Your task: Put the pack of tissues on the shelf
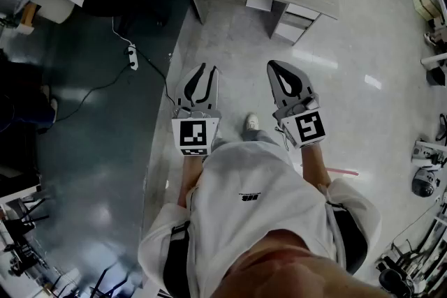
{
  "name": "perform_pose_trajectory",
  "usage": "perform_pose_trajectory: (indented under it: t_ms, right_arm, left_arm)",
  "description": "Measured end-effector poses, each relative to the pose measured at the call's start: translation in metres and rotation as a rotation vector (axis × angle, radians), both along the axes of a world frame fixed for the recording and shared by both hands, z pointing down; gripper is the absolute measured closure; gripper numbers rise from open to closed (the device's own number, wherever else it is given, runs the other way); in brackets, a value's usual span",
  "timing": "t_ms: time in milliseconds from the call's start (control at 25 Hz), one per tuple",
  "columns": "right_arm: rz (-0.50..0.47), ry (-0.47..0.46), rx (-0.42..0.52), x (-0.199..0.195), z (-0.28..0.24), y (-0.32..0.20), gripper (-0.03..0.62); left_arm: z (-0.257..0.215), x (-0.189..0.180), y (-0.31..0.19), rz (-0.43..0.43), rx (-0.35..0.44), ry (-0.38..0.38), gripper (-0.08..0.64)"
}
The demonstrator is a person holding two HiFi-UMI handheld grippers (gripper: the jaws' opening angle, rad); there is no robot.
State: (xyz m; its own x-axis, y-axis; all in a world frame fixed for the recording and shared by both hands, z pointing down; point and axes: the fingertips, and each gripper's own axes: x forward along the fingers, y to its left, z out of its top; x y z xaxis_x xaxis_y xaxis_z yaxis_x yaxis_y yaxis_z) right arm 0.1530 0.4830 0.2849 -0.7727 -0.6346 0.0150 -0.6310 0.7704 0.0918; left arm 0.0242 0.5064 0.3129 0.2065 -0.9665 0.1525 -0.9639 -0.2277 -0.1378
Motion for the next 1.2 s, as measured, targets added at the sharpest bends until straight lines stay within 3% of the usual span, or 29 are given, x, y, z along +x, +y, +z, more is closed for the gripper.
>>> perform_pose_trajectory:
  t_ms: [440, 920, 1200]
  right_arm:
    - [-0.044, -0.04, -0.019, 0.038, 0.008, -0.042, 0.566]
    - [-0.082, -0.052, -0.007, 0.03, 0.008, -0.078, 0.566]
    - [-0.086, -0.012, -0.016, 0.019, 0.022, -0.11, 0.566]
  left_arm:
    - [0.007, 0.047, -0.036, -0.048, -0.013, -0.001, 0.462]
    - [0.011, 0.044, -0.069, -0.073, -0.01, -0.021, 0.462]
    - [0.019, 0.033, -0.102, -0.069, -0.021, -0.015, 0.462]
